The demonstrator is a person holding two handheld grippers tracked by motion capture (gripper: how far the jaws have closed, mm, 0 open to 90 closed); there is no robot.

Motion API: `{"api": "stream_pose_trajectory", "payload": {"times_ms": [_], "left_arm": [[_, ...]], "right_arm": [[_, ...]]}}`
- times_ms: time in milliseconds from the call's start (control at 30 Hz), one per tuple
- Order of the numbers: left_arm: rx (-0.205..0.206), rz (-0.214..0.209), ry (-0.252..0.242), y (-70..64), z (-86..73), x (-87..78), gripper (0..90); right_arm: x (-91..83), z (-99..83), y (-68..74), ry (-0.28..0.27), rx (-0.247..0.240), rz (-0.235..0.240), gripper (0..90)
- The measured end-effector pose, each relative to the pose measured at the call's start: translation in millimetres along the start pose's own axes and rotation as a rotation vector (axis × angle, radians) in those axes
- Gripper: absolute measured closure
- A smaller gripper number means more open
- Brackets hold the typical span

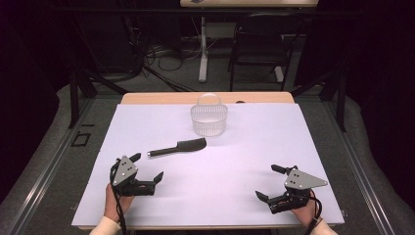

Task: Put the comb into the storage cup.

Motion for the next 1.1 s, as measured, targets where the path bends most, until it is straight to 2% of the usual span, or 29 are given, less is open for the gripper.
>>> {"api": "stream_pose_trajectory", "payload": {"times_ms": [800, 1100], "left_arm": [[-0.025, 0.062, 0.077, 33.2, 10.3, 39.4, 0.0], [-0.051, 0.086, 0.103, 46.4, 10.1, 49.7, 0.0]], "right_arm": [[1.1, -0.9, -0.7, 0.006, -0.002, -0.005, 0.0], [1.0, -1.0, -0.6, 0.007, -0.001, -0.004, 0.0]]}}
Point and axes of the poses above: each handheld gripper's, and its own axes: x roughly forward along the jaws, z roughly out of its top, y roughly to its left, the point moved 10 cm from there along x, roughly forward along the jaws, and after that the axes turned 1 degree about z, right-handed, at the moved point
